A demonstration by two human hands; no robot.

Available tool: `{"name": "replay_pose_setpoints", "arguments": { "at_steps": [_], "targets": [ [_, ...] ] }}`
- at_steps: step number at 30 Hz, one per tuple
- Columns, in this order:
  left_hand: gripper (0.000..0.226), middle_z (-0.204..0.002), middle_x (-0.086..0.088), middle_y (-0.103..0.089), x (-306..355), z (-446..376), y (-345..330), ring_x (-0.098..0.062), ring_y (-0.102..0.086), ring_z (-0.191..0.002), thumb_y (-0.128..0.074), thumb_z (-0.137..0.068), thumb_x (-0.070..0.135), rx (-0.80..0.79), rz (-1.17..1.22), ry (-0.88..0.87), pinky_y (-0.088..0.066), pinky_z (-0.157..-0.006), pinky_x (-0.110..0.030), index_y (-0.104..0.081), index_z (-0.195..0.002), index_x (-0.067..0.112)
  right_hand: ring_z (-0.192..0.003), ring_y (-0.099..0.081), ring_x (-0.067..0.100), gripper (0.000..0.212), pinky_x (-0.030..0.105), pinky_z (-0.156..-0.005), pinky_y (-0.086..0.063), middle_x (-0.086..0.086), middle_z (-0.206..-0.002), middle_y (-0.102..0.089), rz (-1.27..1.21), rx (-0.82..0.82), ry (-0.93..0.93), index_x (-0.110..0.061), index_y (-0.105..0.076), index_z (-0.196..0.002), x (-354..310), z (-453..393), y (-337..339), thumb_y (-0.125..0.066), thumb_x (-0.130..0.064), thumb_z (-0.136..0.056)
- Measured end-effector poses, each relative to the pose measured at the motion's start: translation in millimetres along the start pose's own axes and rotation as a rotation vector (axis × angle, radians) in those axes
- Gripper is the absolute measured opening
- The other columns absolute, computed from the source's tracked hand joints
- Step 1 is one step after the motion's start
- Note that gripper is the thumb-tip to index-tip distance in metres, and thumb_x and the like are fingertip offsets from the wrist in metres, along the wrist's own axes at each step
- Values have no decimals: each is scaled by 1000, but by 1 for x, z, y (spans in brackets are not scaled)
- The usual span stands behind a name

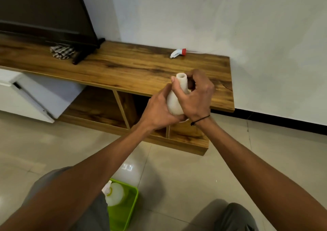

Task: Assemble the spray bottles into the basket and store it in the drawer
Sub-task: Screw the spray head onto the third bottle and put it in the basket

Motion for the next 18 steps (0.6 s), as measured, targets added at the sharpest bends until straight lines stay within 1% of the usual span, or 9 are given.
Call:
{"name": "replay_pose_setpoints", "arguments": {
  "at_steps": [2,3,6,8,11,12,15,16,18],
  "targets": [
    [111,-122,24,-62,4,-11,14,13,-64,-101,-92,-59,57,31,-4,-26,-51,-81,-4,-35,-153,38,-72,-60,18,37,28,-62,-46,8,-85,-68,8,-21,18,-3,-68,-90,-11,-16,-9,-78,-38,-87],
    [112,-123,22,-64,6,-18,21,11,-65,-101,-92,-59,57,42,-13,-38,-51,-80,-3,-37,-153,36,-73,-61,18,38,29,-63,-47,7,-87,-69,11,-25,18,-3,-68,-92,-14,-23,-13,-78,-40,-87],
    [112,-126,13,-70,12,-42,38,-3,-70,-104,-92,-59,56,49,-29,-72,-57,-82,-15,-38,-155,33,-75,-63,21,39,36,-64,-51,7,-89,-69,-2,-10,25,-4,-68,-94,-18,-44,-22,-76,-41,-88],
    [110,-121,15,-71,13,-58,45,-3,-71,-101,-91,-59,56,43,-33,-86,-60,-80,-18,-39,-153,35,-70,-59,18,38,37,-61,-49,4,-84,-65,-11,14,24,-6,-66,-89,-18,-58,-29,-75,-42,-88],
    [105,-112,25,-67,10,-81,48,6,-69,-98,-90,-58,58,32,-42,-83,-60,-78,-20,-40,-148,40,-67,-53,11,37,32,-59,-47,-4,-80,-60,-8,26,0,-10,-63,-86,-7,-74,-40,-74,-45,-88],
    [104,-112,26,-67,6,-90,45,6,-69,-98,-90,-58,58,14,-42,-76,-62,-78,-22,-40,-147,41,-67,-52,10,37,32,-59,-47,-6,-79,-59,4,10,-8,-11,-62,-86,0,-78,-46,-74,-46,-89],
    [102,-120,18,-69,-16,-110,29,-5,-71,-101,-91,-61,58,-57,-61,-62,-65,-83,-35,-42,-148,38,-67,-53,13,39,37,-61,-49,-5,-78,-59,35,-82,-39,-13,-61,-87,31,-82,-68,-73,-50,-88],
    [102,-120,17,-68,-28,-116,21,-5,-71,-101,-91,-61,58,-79,-59,-43,-65,-82,-34,-41,-148,38,-68,-55,14,39,38,-62,-50,-4,-80,-61,39,-120,-55,-14,-61,-90,45,-83,-77,-73,-51,-88],
    [104,-120,16,-66,-50,-118,10,-2,-70,-99,-89,-61,60,-81,-20,15,-62,-76,-20,-35,-149,41,-72,-59,15,44,34,-62,-53,-3,-88,-66,49,-172,-76,-16,-63,-100,65,-79,-89,-71,-57,-87]
  ]
}}
Point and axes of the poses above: each hand's wrist, its own z-axis away from the middle knuckle, its own y-axis out of the back of the hand, x = y × z, the point moved 10 cm from there along -z, towards the middle knuckle
